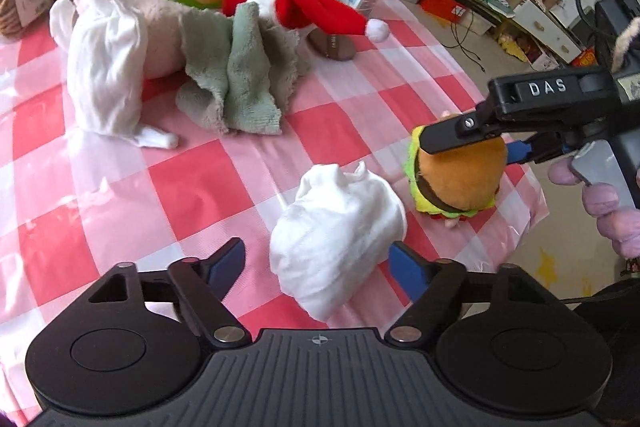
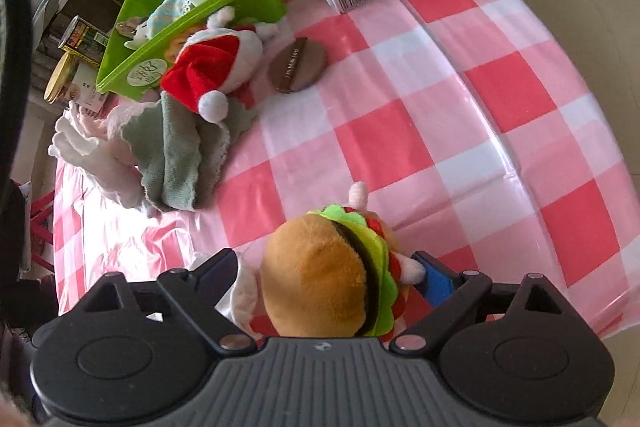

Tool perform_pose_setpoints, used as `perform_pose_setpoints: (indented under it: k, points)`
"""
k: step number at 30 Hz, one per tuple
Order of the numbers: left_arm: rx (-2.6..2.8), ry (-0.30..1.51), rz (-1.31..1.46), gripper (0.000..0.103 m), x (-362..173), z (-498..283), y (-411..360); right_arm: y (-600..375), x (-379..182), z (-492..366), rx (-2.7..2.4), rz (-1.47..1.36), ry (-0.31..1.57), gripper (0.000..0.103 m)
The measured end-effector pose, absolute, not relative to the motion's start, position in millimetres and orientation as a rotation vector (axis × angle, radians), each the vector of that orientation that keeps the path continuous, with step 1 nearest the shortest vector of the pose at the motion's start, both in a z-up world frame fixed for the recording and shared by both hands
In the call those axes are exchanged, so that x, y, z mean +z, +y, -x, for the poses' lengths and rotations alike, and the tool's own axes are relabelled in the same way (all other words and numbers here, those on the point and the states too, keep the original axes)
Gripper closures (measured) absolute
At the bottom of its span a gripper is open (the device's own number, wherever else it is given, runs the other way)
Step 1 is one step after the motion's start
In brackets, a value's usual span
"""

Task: Organize soft objects
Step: 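Grasp the white cloth with the left tool while the right tool grasps the hamburger plush, then carry the cloth and hamburger plush into the green tray and open both tools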

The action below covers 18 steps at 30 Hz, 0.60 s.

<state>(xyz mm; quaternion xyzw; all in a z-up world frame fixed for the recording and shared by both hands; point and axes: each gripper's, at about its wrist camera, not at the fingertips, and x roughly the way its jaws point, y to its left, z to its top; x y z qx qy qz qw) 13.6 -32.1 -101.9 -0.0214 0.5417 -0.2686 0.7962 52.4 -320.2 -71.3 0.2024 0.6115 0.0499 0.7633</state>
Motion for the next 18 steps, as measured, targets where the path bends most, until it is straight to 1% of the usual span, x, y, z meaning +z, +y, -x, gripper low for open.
perform_pose_setpoints:
  k: [3,4,6,8,9,11,14,18]
  points:
    - [-0.584,1.181,0.055,0.036,-104.2,-15.1,-32.7,-320.7,-73.6,-52.7,0.092,-0.423,1.340,0.045]
    - [-0.587,1.187,0.052,0.040,-105.0,-15.4,-32.9,-319.8,-75.1,-53.0,0.089,-0.415,1.344,0.052]
    - [-0.581,1.198,0.044,0.047,-108.0,-15.7,-34.1,-318.8,-77.2,-53.2,0.094,-0.416,1.347,0.054]
    - [-0.574,1.213,0.055,0.063,-110.5,-17.6,-33.8,-317.2,-75.7,-53.1,0.086,-0.397,1.333,0.060]
    - [-0.567,1.214,0.064,0.065,-110.1,-18.3,-33.6,-316.0,-74.2,-53.6,0.083,-0.387,1.327,0.061]
    - [-0.537,1.203,0.073,0.074,-106.1,-19.9,-34.5,-311.9,-69.9,-54.1,0.070,-0.361,1.310,0.063]
    - [-0.492,1.159,0.056,0.077,-96.9,-15.9,-36.4,-306.6,-60.7,-52.4,0.032,-0.319,1.275,0.063]
    - [-0.406,1.133,0.040,0.078,-82.3,-6.7,-33.5,-308.0,-46.7,-45.6,0.005,-0.341,1.226,0.063]
